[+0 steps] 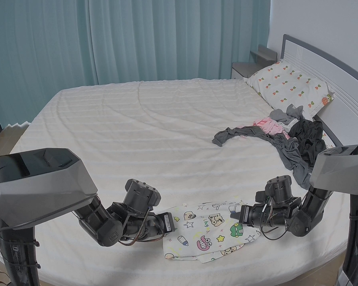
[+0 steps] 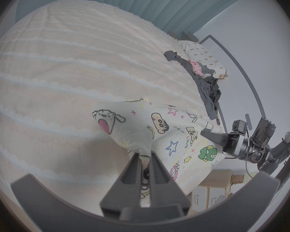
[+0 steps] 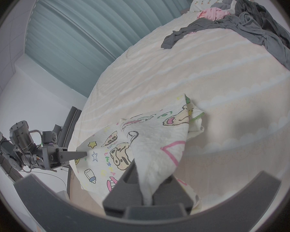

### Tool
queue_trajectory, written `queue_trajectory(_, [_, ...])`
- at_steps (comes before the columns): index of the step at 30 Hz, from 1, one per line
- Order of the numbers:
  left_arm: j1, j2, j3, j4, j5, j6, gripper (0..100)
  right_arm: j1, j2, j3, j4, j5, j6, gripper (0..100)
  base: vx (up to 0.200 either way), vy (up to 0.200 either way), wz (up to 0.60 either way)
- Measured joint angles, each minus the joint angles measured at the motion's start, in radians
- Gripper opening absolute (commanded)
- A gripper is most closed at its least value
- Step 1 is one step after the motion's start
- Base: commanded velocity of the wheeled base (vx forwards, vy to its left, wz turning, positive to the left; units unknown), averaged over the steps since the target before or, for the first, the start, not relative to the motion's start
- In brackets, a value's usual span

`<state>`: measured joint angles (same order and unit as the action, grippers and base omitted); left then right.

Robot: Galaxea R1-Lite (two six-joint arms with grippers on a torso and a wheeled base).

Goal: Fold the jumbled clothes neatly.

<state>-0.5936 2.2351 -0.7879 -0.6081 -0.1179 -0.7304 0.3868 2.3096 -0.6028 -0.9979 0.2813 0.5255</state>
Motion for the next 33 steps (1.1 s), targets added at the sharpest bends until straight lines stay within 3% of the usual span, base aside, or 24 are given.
queue_trajectory(8, [-0.007, 0.024, 0.002, 0.002, 0.03, 0.018, 0, 0.004, 0.043, -0.001, 0.0, -0.065, -0.04, 0, 0.0, 0.0, 0.0])
queue_trajectory(14, [-0.018, 0.036, 0.0, 0.062, 0.07, 0.052, 0, 0.006, 0.058, 0.004, 0.005, -0.071, -0.055, 0, 0.0, 0.0, 0.0])
queue_trajectory(15, [-0.02, 0.037, -0.001, 0.077, 0.076, 0.054, 0, 0.007, 0.06, 0.005, 0.007, -0.071, -0.056, 100, 0.0, 0.0, 0.0])
queue_trajectory(17, [-0.023, 0.038, -0.003, 0.102, 0.092, 0.058, 0, 0.005, 0.061, 0.006, 0.009, -0.075, -0.058, 100, 0.0, 0.0, 0.0])
queue_trajectory(18, [-0.026, 0.039, -0.005, 0.109, 0.097, 0.059, 100, 0.005, 0.062, 0.006, 0.012, -0.076, -0.059, 100, 0.0, 0.0, 0.0])
queue_trajectory(27, [-0.024, 0.04, -0.001, 0.112, 0.128, 0.06, 100, -0.003, 0.042, 0.018, 0.056, -0.076, -0.07, 100, 0.0, 0.0, 0.0])
queue_trajectory(33, [-0.018, 0.02, 0.063, 0.129, 0.132, 0.104, 100, -0.019, 0.004, 0.057, 0.123, -0.083, -0.134, 100, 0.0, 0.0, 0.0])
